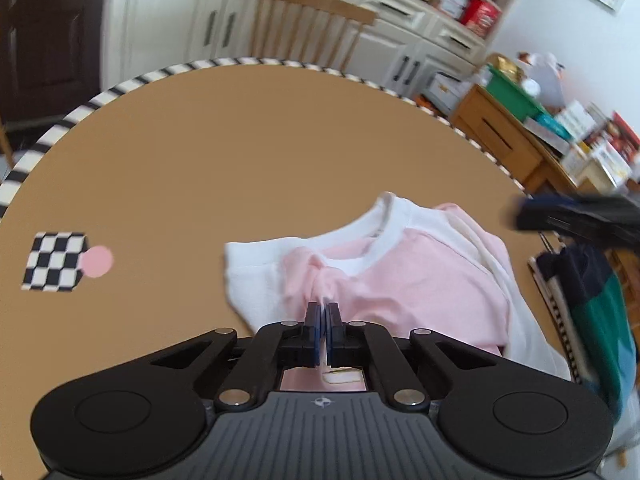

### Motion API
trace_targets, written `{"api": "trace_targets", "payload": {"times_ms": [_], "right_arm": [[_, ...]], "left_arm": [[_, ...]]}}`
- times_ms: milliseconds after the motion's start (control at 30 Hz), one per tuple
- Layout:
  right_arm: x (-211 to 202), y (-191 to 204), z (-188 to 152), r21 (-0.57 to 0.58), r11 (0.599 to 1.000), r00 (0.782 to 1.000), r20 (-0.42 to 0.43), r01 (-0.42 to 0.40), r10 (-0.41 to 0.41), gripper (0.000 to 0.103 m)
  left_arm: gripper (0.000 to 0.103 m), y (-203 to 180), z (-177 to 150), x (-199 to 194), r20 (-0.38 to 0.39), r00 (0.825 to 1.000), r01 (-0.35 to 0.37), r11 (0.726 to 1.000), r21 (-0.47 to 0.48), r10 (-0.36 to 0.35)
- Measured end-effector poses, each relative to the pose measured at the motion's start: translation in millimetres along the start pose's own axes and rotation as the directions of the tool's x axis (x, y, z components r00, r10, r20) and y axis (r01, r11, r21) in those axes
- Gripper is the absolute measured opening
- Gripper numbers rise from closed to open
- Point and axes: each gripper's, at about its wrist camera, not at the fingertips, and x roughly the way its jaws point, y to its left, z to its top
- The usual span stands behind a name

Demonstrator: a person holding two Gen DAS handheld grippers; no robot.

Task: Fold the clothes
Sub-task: 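Grasp the white collar of the T-shirt with the left gripper while the right gripper grasps the collar too, then lift the T-shirt by the collar with both grippers and shake it out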

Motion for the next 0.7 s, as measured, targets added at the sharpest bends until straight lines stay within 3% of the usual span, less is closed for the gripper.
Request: {"api": "trace_targets", "payload": {"times_ms": [33,67,100,133,167,233,267,300,333,400,467,533,600,700], "right_arm": [[19,1,9,-0.033,0.999,0.999,-0.032,0.006,-0.007,0.043],[37,2,17,-0.063,0.998,0.998,-0.065,0.012,-0.016,0.044],[54,3,23,-0.082,0.996,0.995,-0.097,0.018,-0.026,0.044],[69,3,28,-0.098,0.995,0.992,-0.122,0.025,-0.037,0.044],[83,3,32,-0.115,0.993,0.988,-0.147,0.032,-0.048,0.044],[107,2,37,-0.138,0.990,0.980,-0.190,0.038,-0.064,0.042],[114,2,38,-0.138,0.990,0.977,-0.204,0.030,-0.058,0.034],[117,1,39,-0.122,0.992,0.980,-0.198,0.010,-0.034,0.015],[119,0,38,-0.108,0.994,0.981,-0.195,-0.002,-0.019,0.003],[116,-4,33,-0.109,0.994,0.982,-0.188,0.011,-0.031,0.004],[106,-9,27,-0.106,0.994,0.984,-0.171,0.019,-0.038,0.003],[86,-18,18,-0.083,0.997,0.990,-0.140,0.009,-0.021,0.003],[68,-19,16,-0.067,0.998,0.994,-0.108,-0.006,-0.002,0.003],[46,-21,14,-0.045,0.999,0.997,-0.083,-0.016,0.012,0.003]], "left_arm": [[0.009,-3,-2,0,-0.004,1.000,-0.003,1.000,0.020,0.003],[0.025,-6,-5,-1,-0.004,1.000,-0.008,0.999,0.037,0.008],[0.035,-6,-6,-3,0.003,1.000,-0.021,0.999,0.043,0.021],[0.054,-5,-7,-7,0.016,0.999,-0.039,0.999,0.038,0.038],[0.064,-1,-7,-13,0.034,0.998,-0.049,0.999,0.022,0.048],[0.074,15,-6,-25,0.067,0.997,-0.030,0.999,-0.035,0.032],[0.082,25,-5,-31,0.081,0.997,-0.015,0.998,-0.068,0.021],[0.083,35,-2,-32,0.086,0.996,-0.002,0.995,-0.099,0.010],[0.083,45,2,-28,0.082,0.997,0.012,0.993,-0.121,-0.002],[0.077,65,9,-21,0.076,0.997,0.041,0.986,-0.164,-0.029],[0.058,82,17,-7,0.054,0.996,0.087,0.976,-0.199,-0.077],[0.046,91,21,14,0.018,0.992,0.129,0.964,-0.233,-0.128],[0.039,94,23,30,0.004,0.986,0.163,0.954,-0.252,-0.167],[0.038,94,25,50,0.001,0.976,0.212,0.940,-0.269,-0.220]]}}
